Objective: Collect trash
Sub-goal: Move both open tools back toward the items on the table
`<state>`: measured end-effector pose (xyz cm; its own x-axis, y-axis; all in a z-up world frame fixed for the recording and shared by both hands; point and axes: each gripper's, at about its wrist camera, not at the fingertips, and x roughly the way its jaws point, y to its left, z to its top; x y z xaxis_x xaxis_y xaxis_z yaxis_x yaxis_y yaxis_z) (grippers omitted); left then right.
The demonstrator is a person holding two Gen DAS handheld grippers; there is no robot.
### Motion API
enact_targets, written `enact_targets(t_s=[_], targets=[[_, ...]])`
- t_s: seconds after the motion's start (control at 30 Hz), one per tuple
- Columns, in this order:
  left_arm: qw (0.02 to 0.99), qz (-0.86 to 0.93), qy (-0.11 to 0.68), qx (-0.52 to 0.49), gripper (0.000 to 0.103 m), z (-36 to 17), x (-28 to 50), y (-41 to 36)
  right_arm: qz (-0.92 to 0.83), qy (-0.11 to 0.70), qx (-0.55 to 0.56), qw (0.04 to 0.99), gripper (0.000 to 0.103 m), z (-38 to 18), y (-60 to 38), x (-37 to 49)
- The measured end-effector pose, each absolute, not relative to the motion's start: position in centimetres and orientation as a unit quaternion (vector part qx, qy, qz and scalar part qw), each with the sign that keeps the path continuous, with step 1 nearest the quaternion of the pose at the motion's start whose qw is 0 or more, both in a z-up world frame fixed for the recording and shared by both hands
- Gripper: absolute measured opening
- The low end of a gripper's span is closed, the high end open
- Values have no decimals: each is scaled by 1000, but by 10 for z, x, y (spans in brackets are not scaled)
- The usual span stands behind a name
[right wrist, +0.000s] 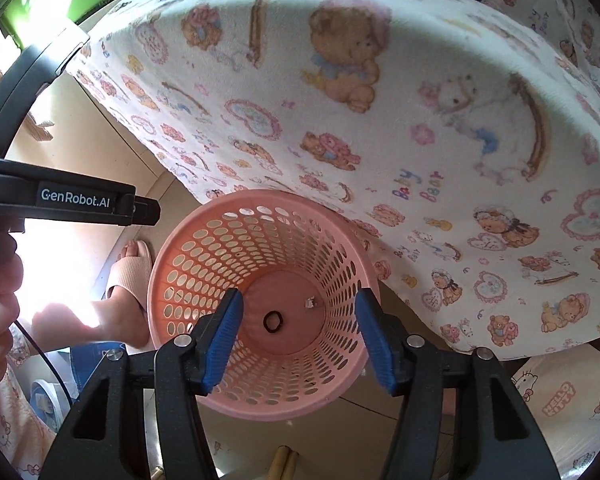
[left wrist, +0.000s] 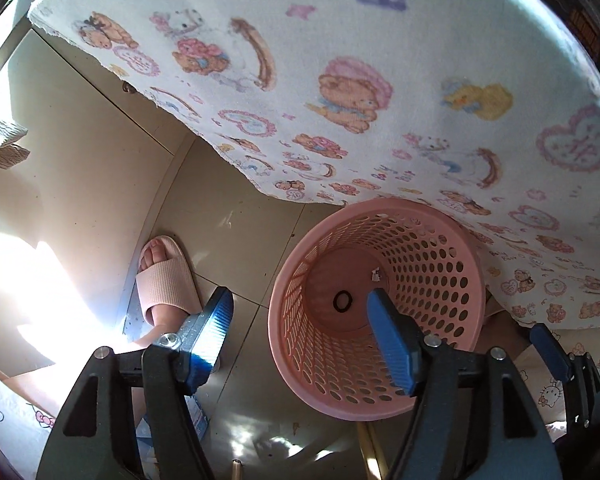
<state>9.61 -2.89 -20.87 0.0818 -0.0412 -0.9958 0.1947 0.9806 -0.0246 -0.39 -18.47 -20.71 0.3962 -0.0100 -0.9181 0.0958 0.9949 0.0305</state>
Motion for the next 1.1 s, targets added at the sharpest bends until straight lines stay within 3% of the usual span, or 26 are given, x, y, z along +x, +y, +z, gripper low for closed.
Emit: enact_targets(t_s=[0.13,0.27,0.53,0.67,0.8,1.1], targets=[[763,-105,635,65,69,-173,94,-31,-25,508,41,860,63,-176,-185,-6],[827,-105,546,85,85,-125,85,-31,-18,442,32,896,63,-134,-183,-16],[896,-96,424,89,85,-81,81,-28,-27,368,-10,929,64,-85,-189,-23],[922,-110,368,53,76,-68,75,-19,8,367,15,930,64,-79,-204,-17],[928,-105,352,64,76,-63,75,-19,4,350,77,933,64,-76,-222,-17],[939,-129,319,15,84,-45,63,-16,-40,318,57,945,64,-59,-240,-14]])
